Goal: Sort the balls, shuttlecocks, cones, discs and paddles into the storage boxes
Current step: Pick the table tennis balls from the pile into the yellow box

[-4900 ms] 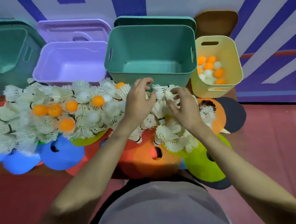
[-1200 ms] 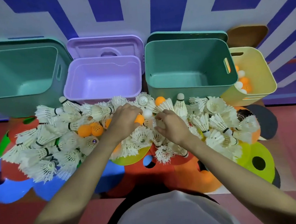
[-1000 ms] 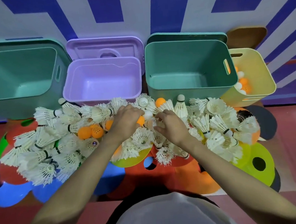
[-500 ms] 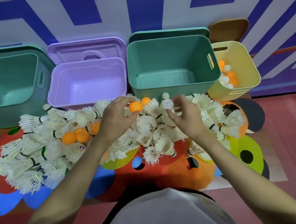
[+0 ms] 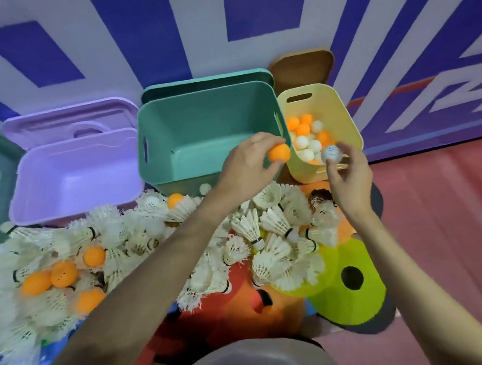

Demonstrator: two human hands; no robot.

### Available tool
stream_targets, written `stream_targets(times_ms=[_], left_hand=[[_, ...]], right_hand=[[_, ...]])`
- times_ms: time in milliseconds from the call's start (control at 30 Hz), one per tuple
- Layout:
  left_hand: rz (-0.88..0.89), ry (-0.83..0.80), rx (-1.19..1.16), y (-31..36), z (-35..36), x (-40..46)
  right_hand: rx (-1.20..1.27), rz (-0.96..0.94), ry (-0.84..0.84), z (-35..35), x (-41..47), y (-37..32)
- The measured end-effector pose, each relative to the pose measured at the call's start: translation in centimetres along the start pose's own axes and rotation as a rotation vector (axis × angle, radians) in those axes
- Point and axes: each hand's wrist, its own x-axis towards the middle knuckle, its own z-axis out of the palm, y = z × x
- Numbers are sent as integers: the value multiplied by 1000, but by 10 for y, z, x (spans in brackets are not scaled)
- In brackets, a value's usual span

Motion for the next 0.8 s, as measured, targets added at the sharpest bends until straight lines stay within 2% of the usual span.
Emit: stream_targets(times_ms=[267,367,533,700,800], left_hand=[[29,-119,76,21,51,81],[33,-99,88,16,54,85],[9,-2,46,0,35,52],[-99,55,15,-18,2,-7],[-189,77,0,-34,-23,-50]], right_hand=[[-43,31,-40,-7,52,22],[-56,49,-83,-4,55,25],[-90,-33,-189,10,37,15],[-76,-199,-311,35,6,-20],[-72,-229,-355,48,-15,-44]])
